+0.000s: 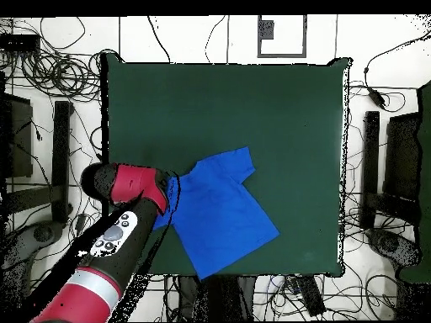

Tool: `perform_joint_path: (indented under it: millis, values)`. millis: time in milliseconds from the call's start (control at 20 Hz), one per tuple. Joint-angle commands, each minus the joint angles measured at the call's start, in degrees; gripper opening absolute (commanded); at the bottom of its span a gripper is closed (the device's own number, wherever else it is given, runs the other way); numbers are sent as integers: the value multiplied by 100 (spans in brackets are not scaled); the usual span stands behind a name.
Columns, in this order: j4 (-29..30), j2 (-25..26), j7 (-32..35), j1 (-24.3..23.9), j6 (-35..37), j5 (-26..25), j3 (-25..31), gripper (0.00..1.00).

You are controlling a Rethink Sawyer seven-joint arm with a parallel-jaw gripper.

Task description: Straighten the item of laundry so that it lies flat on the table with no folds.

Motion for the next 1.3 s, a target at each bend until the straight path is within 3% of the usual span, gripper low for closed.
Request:
perform_joint_path:
  millis: [50,900,1300]
  values:
    - [-662,260,1915,236,-406,812,1119,100]
    - [-415,137,1472,183,-302,832,1015,100]
    - [994,-1038,345,41,-6,395,860,100]
